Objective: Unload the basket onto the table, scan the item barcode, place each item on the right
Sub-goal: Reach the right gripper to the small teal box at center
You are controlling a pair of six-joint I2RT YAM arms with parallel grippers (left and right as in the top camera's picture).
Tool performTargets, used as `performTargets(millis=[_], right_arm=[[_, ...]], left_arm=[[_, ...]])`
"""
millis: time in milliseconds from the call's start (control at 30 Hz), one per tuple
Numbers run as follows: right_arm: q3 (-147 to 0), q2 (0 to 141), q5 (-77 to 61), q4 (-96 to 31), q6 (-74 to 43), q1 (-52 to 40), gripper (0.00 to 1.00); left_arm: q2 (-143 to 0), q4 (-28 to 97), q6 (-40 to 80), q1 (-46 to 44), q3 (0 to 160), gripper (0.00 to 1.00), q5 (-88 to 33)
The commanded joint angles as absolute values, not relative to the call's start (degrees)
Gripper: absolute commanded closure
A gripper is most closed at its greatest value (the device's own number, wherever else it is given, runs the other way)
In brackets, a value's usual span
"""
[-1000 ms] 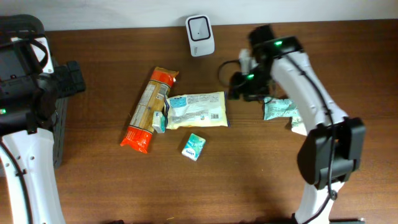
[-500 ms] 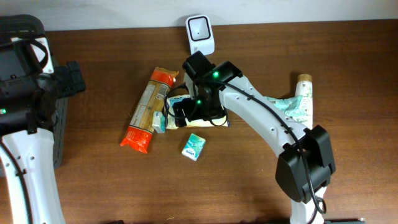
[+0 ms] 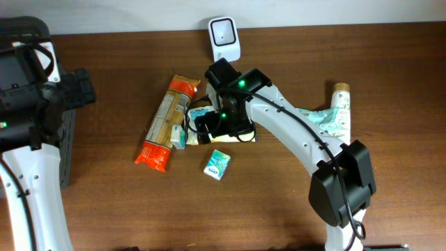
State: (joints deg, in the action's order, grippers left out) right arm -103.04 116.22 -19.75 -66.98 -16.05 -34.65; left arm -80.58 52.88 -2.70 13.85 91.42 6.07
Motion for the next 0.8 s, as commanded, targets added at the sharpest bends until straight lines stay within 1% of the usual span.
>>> performTargets(millis=[0,133,267,433,767], right_arm=[[-102.63,115.68,-22.72,-66.85,-13.74,-34.39,0.01],[-102.63,115.68,-31.64,-66.3,-9.85,-32.58,0.01],[-102.63,115.68,-31.62,-66.17,-9.85,-32.58,0.01],[-102.63,115.68,-26.41,-66.22,-9.87,-32.58,0.01],[-102.63,115.68,-26.3,-65.52,-9.85,-32.58,0.01]], left_arm=[[-80.34,52.64,-2.17,14.06,91.88,0.01,6.48],[-80.34,52.64,-2.17,14.04,91.88,0.01,6.48],[-80.34,52.64,-2.17,14.04,91.88,0.01,6.48],[-80.34,52.64,-2.17,14.04,91.88,0.01,6.48],[-80.34,52.64,-2.17,14.04,91.88,0.01,6.48]])
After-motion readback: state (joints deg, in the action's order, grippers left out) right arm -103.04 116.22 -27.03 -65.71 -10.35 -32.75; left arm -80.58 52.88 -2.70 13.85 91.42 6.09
